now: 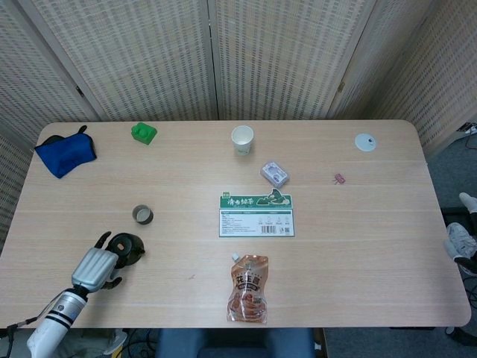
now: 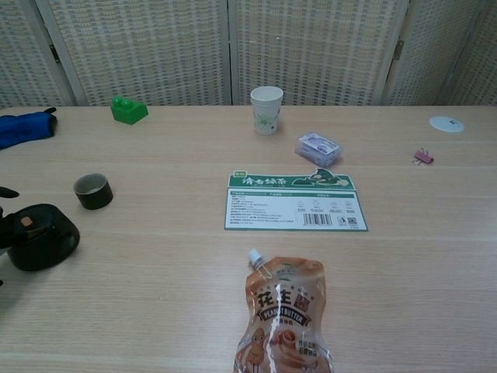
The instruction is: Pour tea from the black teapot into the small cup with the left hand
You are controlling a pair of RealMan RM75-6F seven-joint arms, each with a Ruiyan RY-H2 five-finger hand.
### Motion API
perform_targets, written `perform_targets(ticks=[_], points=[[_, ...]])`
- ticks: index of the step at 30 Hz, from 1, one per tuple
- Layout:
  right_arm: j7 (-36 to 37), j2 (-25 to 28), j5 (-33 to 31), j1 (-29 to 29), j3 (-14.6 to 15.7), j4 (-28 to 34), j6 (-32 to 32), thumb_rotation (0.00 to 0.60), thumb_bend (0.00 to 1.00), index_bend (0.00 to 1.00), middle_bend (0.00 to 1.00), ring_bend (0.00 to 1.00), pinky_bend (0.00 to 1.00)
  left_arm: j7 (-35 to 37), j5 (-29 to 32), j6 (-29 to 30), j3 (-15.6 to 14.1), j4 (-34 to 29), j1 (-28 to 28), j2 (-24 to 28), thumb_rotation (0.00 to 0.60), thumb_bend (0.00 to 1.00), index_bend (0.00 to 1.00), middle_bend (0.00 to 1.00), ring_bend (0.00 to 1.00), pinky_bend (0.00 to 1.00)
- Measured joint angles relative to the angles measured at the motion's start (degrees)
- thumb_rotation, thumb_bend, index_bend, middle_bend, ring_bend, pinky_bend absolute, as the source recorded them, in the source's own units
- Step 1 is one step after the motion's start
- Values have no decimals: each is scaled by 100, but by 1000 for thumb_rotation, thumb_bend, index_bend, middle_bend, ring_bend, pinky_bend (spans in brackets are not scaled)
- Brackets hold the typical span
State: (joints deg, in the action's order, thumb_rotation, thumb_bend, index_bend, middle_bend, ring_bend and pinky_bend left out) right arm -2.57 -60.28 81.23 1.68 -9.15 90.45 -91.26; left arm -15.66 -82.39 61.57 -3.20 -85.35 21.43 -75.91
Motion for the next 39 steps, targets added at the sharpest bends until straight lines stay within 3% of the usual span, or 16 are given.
perform_targets(ticks=[7,9,14,18,27,31,35,39], points=[[19,-43,-15,26,-28,-67,15,600,166,171,223,142,90,234,90,-86,121,-186,94,122,600,211,925,977,790,0],[28,-52,-21,25,-30,-78,14,600,167,171,223,142,90,353,110,-100,152,-226,111,147,572,187,940,991,802,0],[51,-67,-59,15,-40,-118,17,600,167,171,223,142,90,698,152,-140,238,-296,164,211,352,153,973,1000,829,0],[63,-69,-74,13,-52,-134,14,600,167,171,223,142,90,933,206,-197,300,-373,209,270,260,139,992,1000,846,0],[41,-59,-50,-13,-46,-115,-36,600,166,171,223,142,90,1228,325,-143,477,-574,262,445,213,132,1000,1000,875,0],[37,-45,-31,-20,-50,-91,-60,600,167,171,223,142,90,1183,424,32,599,-629,246,470,136,133,1000,1000,888,6],[37,-37,-20,-24,-50,-77,-70,600,167,171,223,142,90,1137,602,127,720,-716,232,481,95,137,1000,1000,909,130],[49,-32,-15,-32,-49,-73,-78,600,167,171,223,142,90,1033,764,262,853,-776,224,457,104,187,1000,1000,917,239]])
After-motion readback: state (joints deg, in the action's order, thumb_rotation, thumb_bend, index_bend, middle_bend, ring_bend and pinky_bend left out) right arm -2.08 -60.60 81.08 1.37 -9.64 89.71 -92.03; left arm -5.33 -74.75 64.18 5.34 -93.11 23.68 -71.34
